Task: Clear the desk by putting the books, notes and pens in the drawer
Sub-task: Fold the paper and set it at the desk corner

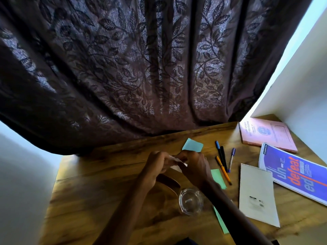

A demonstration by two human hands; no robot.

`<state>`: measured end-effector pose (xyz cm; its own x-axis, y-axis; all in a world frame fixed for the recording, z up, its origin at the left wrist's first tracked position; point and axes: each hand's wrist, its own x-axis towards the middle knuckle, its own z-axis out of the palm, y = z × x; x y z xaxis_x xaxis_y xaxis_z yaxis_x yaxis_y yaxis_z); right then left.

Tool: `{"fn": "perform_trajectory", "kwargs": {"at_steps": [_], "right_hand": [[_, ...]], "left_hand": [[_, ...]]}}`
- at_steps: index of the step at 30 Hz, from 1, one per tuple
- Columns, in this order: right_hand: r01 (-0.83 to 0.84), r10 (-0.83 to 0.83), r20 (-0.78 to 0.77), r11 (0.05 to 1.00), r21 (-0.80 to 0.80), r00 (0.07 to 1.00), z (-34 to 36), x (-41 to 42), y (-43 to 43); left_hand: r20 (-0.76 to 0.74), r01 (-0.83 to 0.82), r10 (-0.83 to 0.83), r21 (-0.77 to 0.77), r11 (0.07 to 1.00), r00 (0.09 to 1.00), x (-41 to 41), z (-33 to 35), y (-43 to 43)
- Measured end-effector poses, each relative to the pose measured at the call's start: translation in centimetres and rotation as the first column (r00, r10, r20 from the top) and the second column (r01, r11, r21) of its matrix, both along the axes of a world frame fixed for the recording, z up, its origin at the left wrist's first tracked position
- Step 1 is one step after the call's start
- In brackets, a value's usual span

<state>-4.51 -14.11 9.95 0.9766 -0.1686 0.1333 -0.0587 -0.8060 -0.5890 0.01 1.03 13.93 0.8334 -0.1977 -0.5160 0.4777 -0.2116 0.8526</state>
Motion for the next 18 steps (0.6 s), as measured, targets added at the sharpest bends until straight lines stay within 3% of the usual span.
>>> {"fn": "perform_trajectory", "kwargs": {"at_steps": [4,8,11,14,18], "right_hand": [[0.033,-0.034,-0.023,0.997,-0.071,0.999,-0.6,1.2,-0.1],[-0.010,0.009,-0.033,0.999,-0.035,0.999,-1.3,1.5,0.1],[-0.025,0.024,-0.026,1.000,-0.003,0.999,-1.6,1.8,0.6],[-0.059,0.059,-0.013,0.998,0.003,0.998,-1.7,1.9,1.1],[-0.082,0.080,-0.035,0.995,-0.059,0.996,-2.7,2.2,1.4]], "left_hand": [[0.275,0.091,-0.196,0.353,0.931,0.941,1.2,-2.2,1.7],[0.430,0.138,-0.600,0.725,0.675,0.674,1.9,-3.9,3.2],[0.462,0.109,-0.680,0.777,0.620,0.570,3.2,-4.9,3.8],[0.480,0.127,-0.652,0.740,0.660,0.587,4.4,-6.1,4.1],[0.438,0.211,-0.696,0.740,0.638,0.569,5.5,-7.7,4.6]]}}
